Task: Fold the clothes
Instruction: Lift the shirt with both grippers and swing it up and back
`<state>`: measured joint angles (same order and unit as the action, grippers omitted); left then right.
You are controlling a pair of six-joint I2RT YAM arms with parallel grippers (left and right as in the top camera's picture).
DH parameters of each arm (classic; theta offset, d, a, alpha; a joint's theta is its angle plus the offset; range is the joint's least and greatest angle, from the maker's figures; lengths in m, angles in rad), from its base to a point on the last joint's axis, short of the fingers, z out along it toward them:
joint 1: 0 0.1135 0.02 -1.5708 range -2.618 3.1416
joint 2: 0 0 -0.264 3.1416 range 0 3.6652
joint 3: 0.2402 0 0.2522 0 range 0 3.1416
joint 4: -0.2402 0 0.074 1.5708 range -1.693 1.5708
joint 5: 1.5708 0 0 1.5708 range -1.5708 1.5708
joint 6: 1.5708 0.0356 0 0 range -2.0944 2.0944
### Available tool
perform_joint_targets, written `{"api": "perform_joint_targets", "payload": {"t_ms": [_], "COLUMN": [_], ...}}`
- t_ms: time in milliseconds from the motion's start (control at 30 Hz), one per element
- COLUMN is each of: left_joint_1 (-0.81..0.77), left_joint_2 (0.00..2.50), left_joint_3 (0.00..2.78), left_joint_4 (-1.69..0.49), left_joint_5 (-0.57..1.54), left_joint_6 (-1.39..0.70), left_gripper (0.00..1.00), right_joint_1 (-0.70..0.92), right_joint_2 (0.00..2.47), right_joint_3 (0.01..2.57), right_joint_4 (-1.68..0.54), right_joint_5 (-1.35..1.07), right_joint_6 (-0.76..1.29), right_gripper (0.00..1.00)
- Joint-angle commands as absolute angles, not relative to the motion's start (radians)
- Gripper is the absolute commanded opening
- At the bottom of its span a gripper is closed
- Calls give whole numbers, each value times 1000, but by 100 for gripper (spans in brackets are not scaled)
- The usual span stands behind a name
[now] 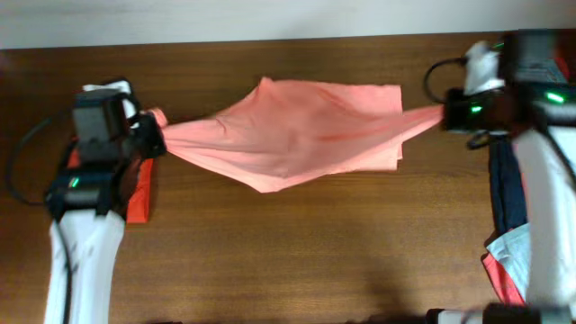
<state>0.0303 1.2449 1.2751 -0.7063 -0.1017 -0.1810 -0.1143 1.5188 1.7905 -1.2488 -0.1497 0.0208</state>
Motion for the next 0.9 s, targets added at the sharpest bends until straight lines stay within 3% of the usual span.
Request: {"api": "perform_joint_targets", "payload": {"t_ms": [0, 167, 400, 667, 867], "left_joint_1": [31, 31, 31, 31, 22], "left_joint_2": [1125, 963, 869, 1070, 1409], "left_joint_3": [1339, 1380, 1383, 1383, 1383], "left_joint_4": [-701, -714, -717, -703, -432], "left_joint_5": [-93, -93, -93, -64, 6], "left_joint_6": [-192, -193, -194, -194, -188], "left_gripper": [0, 0, 0, 0, 0], "right_joint_1": [-113, -114, -113, -113, -113], "right_joint_2": [1433, 1324, 1264, 1486, 1785], "right_joint_3": [1936, 2143, 2201, 2199, 2201], "right_joint_4": [-1320, -1445, -1453, -1486, -1385], "right_joint_5": [-94, -4, 91, 79, 64], "right_joint_6": [16, 53, 65, 64, 60], "right_gripper": [4, 4, 4, 4, 4]}}
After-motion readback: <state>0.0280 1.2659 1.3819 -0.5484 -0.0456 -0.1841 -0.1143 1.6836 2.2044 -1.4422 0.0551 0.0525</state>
